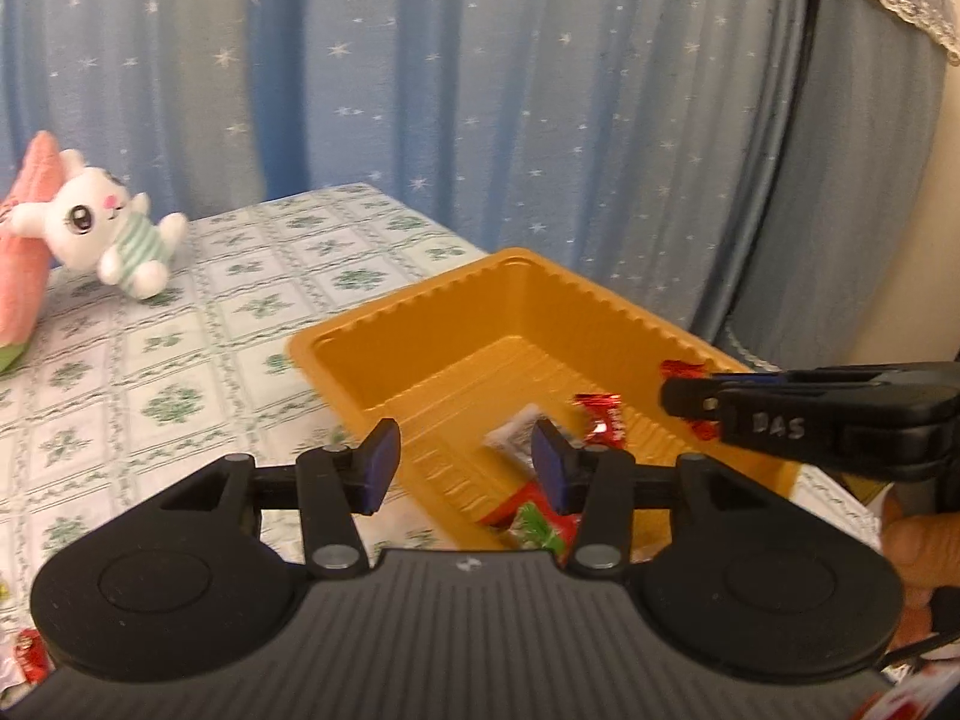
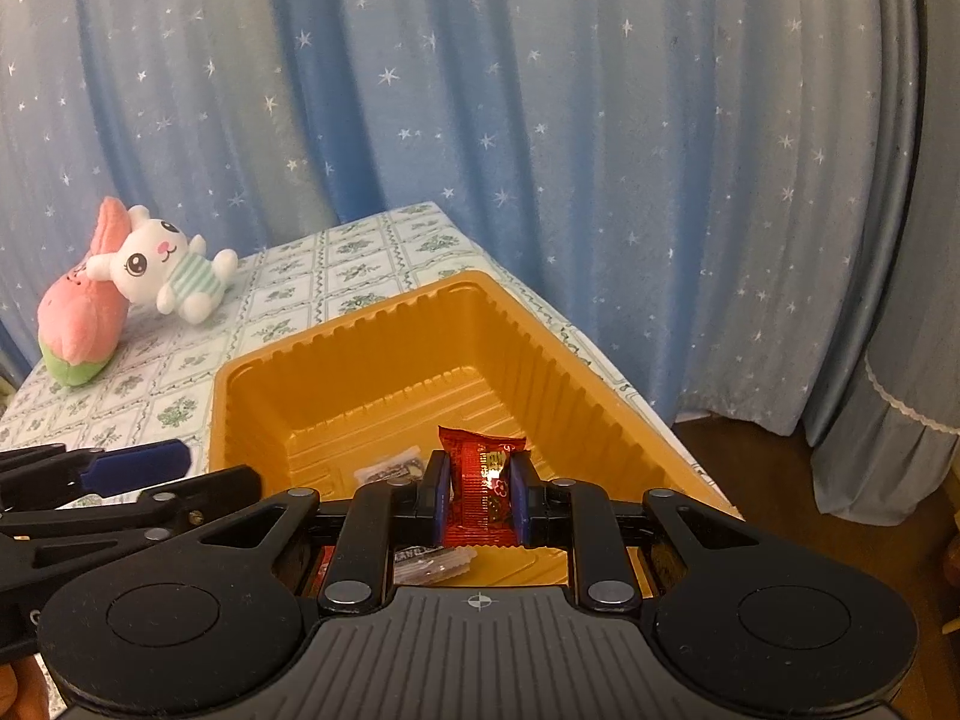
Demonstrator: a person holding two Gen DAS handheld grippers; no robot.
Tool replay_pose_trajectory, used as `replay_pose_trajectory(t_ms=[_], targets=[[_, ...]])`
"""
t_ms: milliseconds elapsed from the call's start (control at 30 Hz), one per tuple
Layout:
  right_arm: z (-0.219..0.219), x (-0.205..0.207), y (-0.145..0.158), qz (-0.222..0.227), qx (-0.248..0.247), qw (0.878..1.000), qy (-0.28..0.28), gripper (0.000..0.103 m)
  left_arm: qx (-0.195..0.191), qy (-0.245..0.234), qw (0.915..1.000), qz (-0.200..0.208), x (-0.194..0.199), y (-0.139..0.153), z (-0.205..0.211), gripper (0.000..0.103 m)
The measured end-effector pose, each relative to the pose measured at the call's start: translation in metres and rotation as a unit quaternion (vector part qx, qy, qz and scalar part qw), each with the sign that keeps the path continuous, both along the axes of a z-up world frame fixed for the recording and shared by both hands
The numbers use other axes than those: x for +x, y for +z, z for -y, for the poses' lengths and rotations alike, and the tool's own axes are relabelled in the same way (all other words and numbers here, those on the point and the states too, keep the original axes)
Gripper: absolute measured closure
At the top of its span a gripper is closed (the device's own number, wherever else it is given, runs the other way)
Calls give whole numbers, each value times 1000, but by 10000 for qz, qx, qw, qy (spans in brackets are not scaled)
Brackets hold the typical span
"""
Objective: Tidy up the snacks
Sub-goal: 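Carry the caramel and red candy over the orange tray and open both tools, then withdraw both open tools from the tray back over the remaining snacks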
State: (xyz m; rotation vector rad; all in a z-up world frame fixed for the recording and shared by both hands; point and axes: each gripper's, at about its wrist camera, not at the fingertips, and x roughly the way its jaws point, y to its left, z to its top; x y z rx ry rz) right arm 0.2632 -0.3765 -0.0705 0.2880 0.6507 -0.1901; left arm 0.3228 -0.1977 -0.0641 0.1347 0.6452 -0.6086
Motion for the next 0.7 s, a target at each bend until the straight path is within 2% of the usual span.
replay_pose_trajectory(t_ms=[300,467,600,633,667,700], targets=[[-8,1,1,69,154,9998,60,82,5,280,9996,-6,3,4,-27,59],[-10,5,-2,89,576,9981,222,82,4,292,9996,-27,2,3,-32,59],[-7,5,-2,133,846,9963,106,80,15,297,9995,-61,2,3,-37,59],[-7,5,-1,164,816,9965,62,74,20,312,9995,-72,2,3,-38,59],[-6,4,0,203,814,9965,9,61,19,332,9994,-80,2,3,-40,59],[-5,3,0,244,838,9962,-35,54,7,347,9994,-87,2,3,-41,59]])
